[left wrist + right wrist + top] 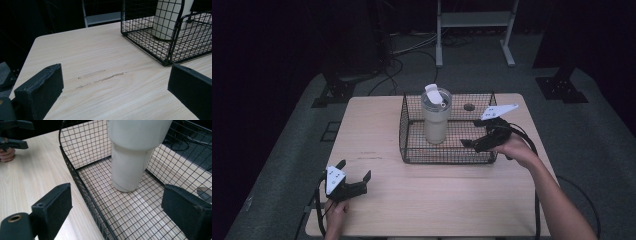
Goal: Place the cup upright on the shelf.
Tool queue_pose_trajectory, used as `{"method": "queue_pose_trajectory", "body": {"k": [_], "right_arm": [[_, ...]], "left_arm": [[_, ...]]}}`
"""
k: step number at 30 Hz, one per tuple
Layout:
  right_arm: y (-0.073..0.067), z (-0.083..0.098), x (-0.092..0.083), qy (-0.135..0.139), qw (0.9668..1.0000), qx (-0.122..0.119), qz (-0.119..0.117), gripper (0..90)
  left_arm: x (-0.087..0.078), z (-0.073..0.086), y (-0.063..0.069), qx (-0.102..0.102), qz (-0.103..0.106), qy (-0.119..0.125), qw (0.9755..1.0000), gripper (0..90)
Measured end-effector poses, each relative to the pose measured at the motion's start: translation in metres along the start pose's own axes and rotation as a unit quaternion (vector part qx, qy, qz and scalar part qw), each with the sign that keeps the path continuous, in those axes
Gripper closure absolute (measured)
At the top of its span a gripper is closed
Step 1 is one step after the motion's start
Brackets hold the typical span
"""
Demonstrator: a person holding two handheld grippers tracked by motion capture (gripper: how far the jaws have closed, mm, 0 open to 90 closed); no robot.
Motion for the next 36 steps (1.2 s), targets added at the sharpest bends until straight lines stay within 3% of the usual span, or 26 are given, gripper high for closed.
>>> {"method": "queue_pose_trajectory", "body": {"k": [21, 36], "right_arm": [[-0.018, 0.022, -0.036, 0.021, 0.9998, -0.001, 0.002, 9.0], [-0.025, 0.038, -0.048, 0.026, 0.9996, 0.008, 0.006, 9.1]], "left_arm": [[0.000, 0.000, 0.000, -0.001, 0.000, 0.000, 1.0000, 0.0], [0.000, 0.000, 0.000, -0.001, -0.001, 0.000, 1.0000, 0.0]]}}
Point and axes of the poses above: each handheld gripper's, and its own axes: x roughly forward along the jaws, z roughly out of its underside, y roughly to its right, the point moved 10 cm from there along x, roughly forward along the jaws, and after that the axes turned 12 degrees about y, right-handed, at the moved point
